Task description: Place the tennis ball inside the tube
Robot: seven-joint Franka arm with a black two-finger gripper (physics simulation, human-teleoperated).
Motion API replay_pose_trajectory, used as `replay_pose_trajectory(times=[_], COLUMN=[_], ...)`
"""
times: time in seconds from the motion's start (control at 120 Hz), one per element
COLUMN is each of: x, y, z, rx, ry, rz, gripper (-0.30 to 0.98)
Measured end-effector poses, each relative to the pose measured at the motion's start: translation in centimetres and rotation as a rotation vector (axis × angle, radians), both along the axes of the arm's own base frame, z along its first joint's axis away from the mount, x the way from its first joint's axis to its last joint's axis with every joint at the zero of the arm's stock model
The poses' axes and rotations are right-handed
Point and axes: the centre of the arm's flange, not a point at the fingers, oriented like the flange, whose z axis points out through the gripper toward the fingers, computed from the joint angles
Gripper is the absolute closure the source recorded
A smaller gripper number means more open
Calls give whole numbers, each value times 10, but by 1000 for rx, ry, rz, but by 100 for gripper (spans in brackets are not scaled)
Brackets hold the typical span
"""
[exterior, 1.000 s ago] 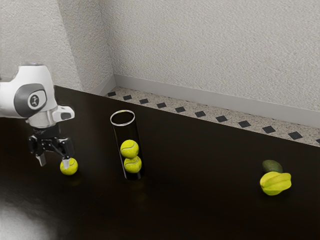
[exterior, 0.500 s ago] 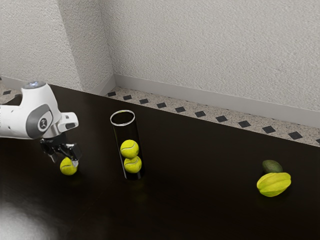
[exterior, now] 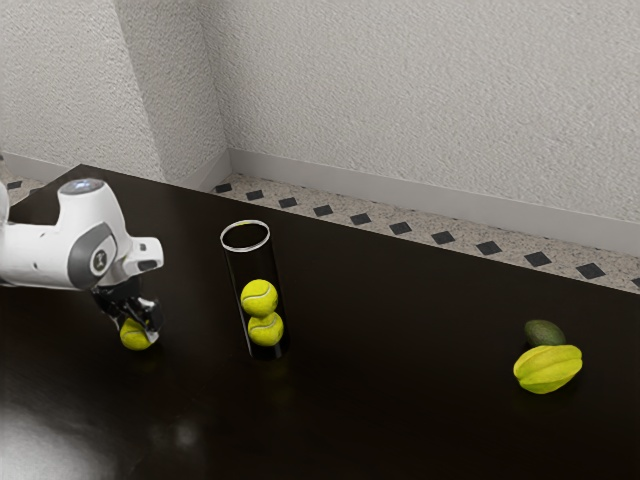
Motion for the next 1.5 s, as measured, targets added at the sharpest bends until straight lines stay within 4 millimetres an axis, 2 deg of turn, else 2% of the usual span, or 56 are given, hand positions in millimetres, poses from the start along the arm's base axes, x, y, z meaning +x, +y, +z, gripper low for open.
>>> replay_pose_trajectory(times=[0.208,0.367,0.417,0.517,0.675,0.758,0.825,0.942,1.033,1.092,1.15,1.308,1.5], x=[1,1,1,-1,-9,14,27,27,34,42,48,72,80], y=[0,2,2,1,-8,-36,-61,-88,-127,-151,-166,-188,-211], z=[-2,4,12,49,143,203,240,266,285,293,297,285,272], rx=[4,11,14,24,47,63,66,51,48,44,37,11,-8], ry=[-8,-16,-25,-65,-151,-191,-197,-157,-153,-153,-148,-115,-86], rz=[-16,-17,-15,-8,9,-22,-44,-49,-91,-121,-134,-145,-155], gripper=[33,41,44,50,58,62,55,45,41,40,38,35,32])
